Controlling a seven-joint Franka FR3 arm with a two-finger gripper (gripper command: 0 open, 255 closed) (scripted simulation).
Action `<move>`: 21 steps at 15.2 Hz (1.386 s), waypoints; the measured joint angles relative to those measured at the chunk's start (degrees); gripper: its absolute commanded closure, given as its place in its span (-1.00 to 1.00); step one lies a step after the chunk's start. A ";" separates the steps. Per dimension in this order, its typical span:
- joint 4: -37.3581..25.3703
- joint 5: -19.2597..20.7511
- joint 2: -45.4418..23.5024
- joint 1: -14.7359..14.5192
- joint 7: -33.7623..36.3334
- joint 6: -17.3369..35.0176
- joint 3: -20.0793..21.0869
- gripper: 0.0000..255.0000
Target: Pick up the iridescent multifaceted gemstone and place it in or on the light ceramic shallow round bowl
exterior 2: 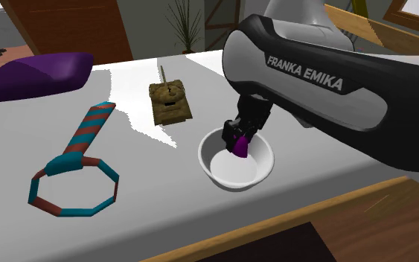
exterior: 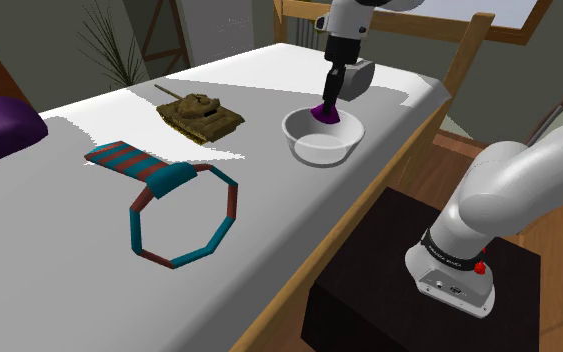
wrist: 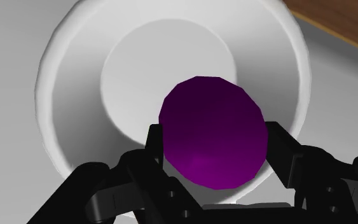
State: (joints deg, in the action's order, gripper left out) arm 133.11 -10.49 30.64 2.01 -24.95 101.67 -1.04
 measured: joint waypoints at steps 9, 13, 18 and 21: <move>3.03 -0.22 -0.06 -0.06 -0.42 3.08 0.16 1.00; 3.03 -0.22 -0.05 -0.06 -0.42 3.09 0.16 -1.00; 0.78 0.05 -0.07 0.10 -0.39 0.88 -0.17 -1.00; -3.39 0.45 -0.12 0.29 -0.20 -3.23 -0.66 -1.00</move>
State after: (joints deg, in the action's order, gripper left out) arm 129.72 -10.05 30.52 2.30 -25.15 98.44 -1.69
